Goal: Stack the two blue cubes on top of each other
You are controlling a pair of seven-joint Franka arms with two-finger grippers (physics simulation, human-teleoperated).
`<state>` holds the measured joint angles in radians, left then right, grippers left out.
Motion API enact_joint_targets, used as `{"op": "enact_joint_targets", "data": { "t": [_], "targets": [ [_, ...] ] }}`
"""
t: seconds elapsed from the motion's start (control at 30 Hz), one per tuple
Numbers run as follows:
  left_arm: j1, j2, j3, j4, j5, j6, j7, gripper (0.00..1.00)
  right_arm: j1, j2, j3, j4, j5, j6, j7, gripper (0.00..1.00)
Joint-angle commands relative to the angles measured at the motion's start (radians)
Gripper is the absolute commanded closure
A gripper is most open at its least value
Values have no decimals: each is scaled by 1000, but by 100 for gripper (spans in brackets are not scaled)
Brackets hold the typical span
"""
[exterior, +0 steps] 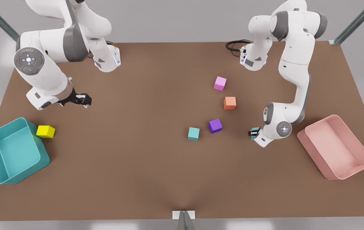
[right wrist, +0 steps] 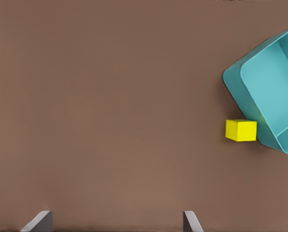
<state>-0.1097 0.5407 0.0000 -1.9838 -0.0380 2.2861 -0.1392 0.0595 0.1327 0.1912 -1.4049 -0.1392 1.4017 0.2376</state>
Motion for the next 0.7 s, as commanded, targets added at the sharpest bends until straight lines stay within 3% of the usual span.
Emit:
{"op": "enact_joint_targets", "data": {
  "t": [0.0, 0.17, 0.27, 0.33, 0.5, 0.67],
  "targets": [
    [-1, -1, 0, 2, -10, 10, 0, 42, -1, 1, 1, 0, 4, -15, -443, 0],
    [-24, -61, -5, 36, -10, -4, -36, 42, -1, 7, -1, 1, 1, -13, -443, 0],
    [-137, -59, -51, 240, 0, -272, -370, 42, -1, 8, -1, 1, 3, -13, -443, 0],
    [-257, -58, -51, 307, -2, -323, -510, 42, -3, 10, -1, 1, 1, -15, -443, 0],
    [-441, 148, -51, 602, -8, -346, -789, 41, -3, 19, -1, 3, 3, -13, -445, 0],
    [-482, 177, -69, 628, -42, -405, -804, 41, -4, 24, -3, 1, 1, -13, -443, 0]
  ]
}}
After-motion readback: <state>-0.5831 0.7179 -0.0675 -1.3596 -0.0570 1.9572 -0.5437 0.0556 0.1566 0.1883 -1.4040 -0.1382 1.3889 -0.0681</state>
